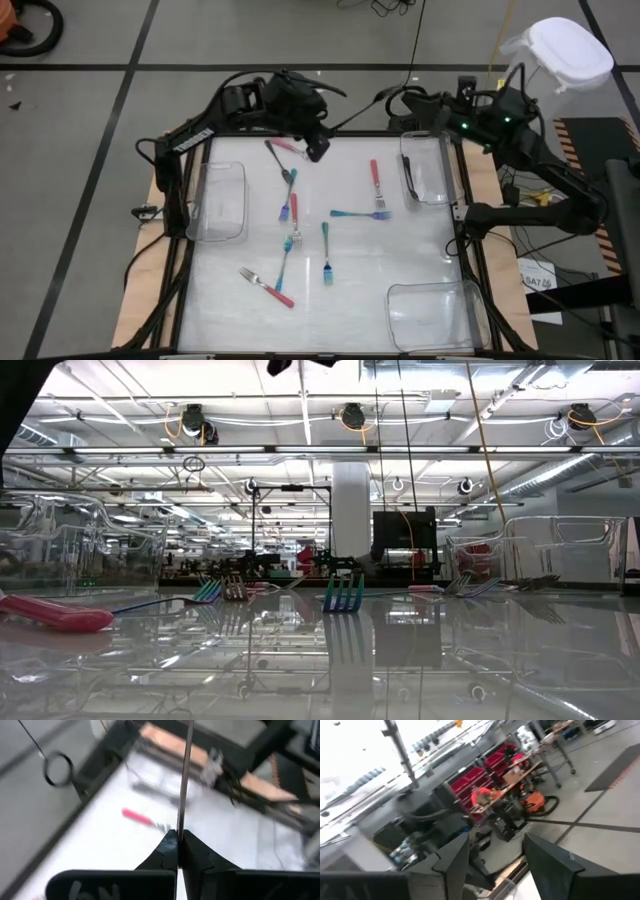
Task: Sort silverware by color (type)
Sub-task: Put the black fork into the top right transparent bin
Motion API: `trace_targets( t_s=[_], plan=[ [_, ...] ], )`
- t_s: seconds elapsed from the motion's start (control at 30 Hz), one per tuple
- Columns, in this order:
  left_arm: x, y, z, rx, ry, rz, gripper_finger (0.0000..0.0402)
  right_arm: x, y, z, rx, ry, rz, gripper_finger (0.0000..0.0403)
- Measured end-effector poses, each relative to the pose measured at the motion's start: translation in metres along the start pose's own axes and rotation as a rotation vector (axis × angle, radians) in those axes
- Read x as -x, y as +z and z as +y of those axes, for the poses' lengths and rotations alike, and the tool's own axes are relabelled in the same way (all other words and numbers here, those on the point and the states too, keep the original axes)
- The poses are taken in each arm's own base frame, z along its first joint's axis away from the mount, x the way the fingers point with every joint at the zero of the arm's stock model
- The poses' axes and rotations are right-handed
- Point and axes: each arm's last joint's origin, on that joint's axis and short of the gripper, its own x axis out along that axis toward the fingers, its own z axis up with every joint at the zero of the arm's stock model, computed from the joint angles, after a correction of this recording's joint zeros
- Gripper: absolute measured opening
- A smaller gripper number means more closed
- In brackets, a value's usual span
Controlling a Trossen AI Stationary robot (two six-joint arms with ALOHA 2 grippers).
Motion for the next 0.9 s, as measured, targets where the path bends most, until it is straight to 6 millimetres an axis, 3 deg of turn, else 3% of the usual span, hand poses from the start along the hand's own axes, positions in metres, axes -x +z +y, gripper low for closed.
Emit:
trace_targets(
  t_s=[0.2,0.4,0.9],
  plan=[
    [0.002,-0.018,0.003,0.014,-0.077,0.208,0.0003,0.005,-0.006,-0.002,0.110,0.010,0.091,0.0187],
    [0.005,-0.029,0.002,0.017,-0.113,0.334,0.0003,0.003,-0.027,-0.015,0.206,-0.042,0.337,0.0187],
    [0.004,-0.040,-0.020,-0.023,-0.139,0.398,0.0003,-0.013,-0.048,-0.027,0.219,0.006,0.580,0.0187]
  ],
)
